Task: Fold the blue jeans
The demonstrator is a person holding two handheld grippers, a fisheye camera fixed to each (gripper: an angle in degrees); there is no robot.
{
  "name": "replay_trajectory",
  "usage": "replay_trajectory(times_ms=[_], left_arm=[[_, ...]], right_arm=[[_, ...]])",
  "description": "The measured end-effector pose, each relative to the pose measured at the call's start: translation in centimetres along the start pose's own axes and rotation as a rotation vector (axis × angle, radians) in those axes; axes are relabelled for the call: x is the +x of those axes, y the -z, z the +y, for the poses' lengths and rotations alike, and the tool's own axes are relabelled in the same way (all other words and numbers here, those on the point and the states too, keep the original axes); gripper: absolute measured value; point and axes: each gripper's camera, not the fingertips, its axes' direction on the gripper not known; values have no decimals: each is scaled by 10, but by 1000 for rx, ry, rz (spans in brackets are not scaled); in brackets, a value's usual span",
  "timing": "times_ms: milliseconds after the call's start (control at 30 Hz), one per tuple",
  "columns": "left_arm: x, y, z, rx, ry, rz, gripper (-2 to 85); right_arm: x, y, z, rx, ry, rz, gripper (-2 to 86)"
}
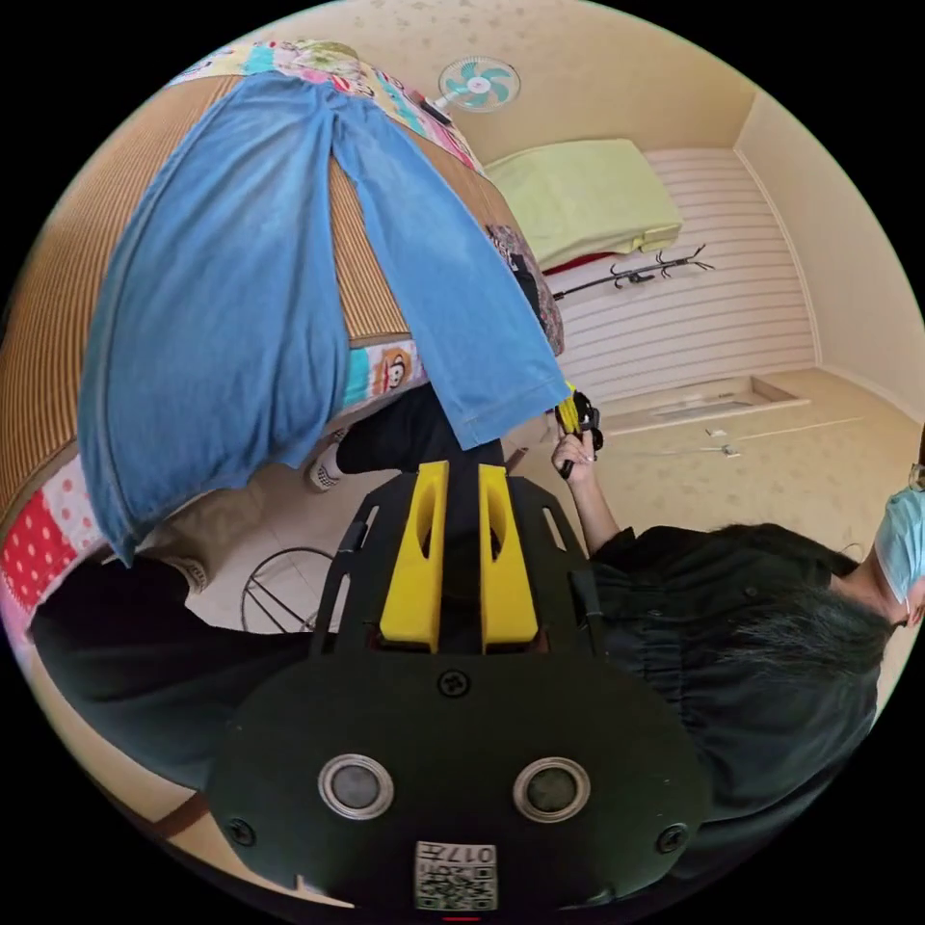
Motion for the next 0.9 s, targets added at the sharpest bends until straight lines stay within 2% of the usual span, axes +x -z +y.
replay_trajectory(times_ms=[67, 200, 333, 467, 533, 600, 700, 733, 767, 867, 900], left_arm=[[8, -14, -11, -40, -35, -2, 63], [35, -47, -45, -92, -95, 35, 86], [72, -78, -87, -119, -126, 54, 140], [111, -126, -133, -171, -139, 118, 160], [115, -152, -140, -241, -112, 59, 131], [104, -170, -131, -231, -58, 13, 13], [91, -162, -113, -144, -40, 46, -4], [89, -159, -110, -128, -42, 49, -6], [88, -153, -105, -104, -46, 43, -7], [90, -142, -97, -75, -75, 35, -9], [92, -140, -96, -71, -87, 39, -9]], right_arm=[[43, 46, 20, 3, -167, 150, 25], [42, 67, 38, -32, -197, 258, 23], [-50, 38, 37, -79, 83, 208, 21], [-128, -43, 46, -304, 328, 143, 23], [-140, -74, 56, -398, 389, 104, 26], [-134, -92, 61, -496, 406, 67, 30], [-106, -103, 43, -741, 403, 24, 42], [-91, -107, 21, -812, 364, 71, 55], [-76, -113, -12, -801, 306, 195, 75], [-52, -165, -110, -684, 206, 531, 134], [-49, -183, -129, -658, 206, 578, 141]])
